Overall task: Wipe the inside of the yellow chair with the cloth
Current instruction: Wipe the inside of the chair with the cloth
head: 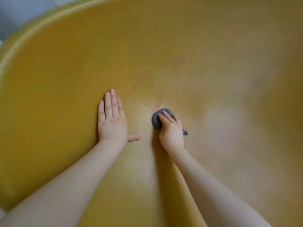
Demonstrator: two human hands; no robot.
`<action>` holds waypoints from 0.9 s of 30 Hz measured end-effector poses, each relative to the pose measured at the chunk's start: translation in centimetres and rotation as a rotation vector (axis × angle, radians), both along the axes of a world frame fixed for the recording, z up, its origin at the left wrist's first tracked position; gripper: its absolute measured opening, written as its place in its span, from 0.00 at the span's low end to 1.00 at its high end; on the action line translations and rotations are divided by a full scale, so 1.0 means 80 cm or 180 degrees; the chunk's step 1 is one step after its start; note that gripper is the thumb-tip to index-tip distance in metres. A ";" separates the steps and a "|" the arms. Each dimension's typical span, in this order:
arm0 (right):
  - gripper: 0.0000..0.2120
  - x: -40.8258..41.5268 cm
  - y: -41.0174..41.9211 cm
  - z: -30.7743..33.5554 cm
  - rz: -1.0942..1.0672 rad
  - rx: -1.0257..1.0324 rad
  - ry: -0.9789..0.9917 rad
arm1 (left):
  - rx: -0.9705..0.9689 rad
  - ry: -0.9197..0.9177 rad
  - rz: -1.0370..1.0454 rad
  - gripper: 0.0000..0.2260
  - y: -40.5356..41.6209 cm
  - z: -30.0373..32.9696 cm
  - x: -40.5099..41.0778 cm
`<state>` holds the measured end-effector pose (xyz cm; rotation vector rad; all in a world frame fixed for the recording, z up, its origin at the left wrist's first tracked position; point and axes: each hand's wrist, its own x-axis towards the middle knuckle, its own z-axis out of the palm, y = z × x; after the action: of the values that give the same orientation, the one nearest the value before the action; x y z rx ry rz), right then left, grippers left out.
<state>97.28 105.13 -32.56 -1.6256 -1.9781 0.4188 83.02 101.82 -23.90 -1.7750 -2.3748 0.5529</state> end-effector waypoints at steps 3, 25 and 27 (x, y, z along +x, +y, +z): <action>0.23 -0.041 -0.037 0.009 0.0647 0.0116 0.0255 | -0.0068 0.0026 -0.0005 0.62 -0.002 0.014 -0.008; 0.21 -0.041 0.028 0.023 0.0313 0.0124 0.0588 | -0.0080 0.0085 0.0077 0.58 -0.016 0.041 -0.034; 0.22 -0.022 0.056 0.024 -0.0383 -0.0220 0.0646 | -0.0174 0.0127 0.0067 0.58 -0.015 0.042 -0.036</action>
<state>95.49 109.59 -30.67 -1.6633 -1.7245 0.5867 80.13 100.59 -20.52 -1.7454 -2.3764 0.6558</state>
